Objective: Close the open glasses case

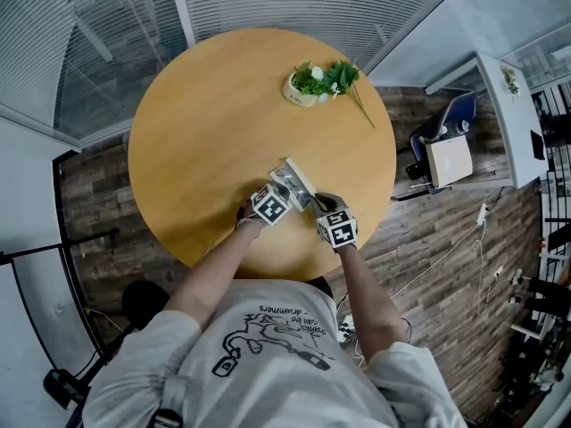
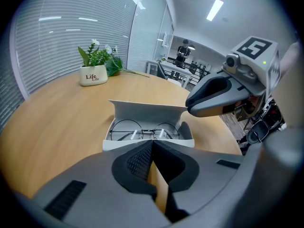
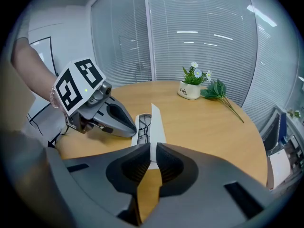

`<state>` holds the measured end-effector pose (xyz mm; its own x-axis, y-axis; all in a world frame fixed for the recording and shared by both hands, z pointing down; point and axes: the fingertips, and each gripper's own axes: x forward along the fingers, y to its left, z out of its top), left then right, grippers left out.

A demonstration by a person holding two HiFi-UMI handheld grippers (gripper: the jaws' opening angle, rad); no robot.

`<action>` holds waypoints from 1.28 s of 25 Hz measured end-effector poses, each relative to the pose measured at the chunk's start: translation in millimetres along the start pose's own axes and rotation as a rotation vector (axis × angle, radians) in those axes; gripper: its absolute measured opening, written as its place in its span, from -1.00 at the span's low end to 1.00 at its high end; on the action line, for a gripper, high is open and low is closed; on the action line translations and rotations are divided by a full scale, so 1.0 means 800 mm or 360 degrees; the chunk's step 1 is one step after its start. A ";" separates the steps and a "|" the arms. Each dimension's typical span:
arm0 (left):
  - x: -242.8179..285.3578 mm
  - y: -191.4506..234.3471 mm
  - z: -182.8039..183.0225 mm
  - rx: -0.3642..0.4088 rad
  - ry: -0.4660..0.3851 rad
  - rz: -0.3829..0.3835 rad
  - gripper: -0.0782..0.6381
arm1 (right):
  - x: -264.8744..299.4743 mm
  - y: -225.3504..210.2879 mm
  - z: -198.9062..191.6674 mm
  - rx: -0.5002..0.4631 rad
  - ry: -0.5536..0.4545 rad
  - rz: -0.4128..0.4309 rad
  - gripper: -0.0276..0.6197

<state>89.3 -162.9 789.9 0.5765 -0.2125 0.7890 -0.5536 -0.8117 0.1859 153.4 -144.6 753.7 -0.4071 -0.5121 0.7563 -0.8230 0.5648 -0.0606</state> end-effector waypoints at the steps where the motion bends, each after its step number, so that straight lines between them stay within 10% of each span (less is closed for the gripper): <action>1: 0.000 0.000 0.000 0.0002 0.0001 0.0000 -0.73 | 0.000 0.001 0.001 -0.0009 -0.0003 -0.0004 -0.77; 32: 0.003 0.000 -0.005 -0.0002 0.0019 -0.0006 -0.73 | 0.004 0.029 -0.005 -0.0095 -0.0014 -0.0006 -0.74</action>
<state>88.0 -161.1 794.1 0.5712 -0.2031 0.7953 -0.5525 -0.8117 0.1895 134.4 -130.4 757.0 -0.4076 -0.5199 0.7507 -0.7997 0.6001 -0.0186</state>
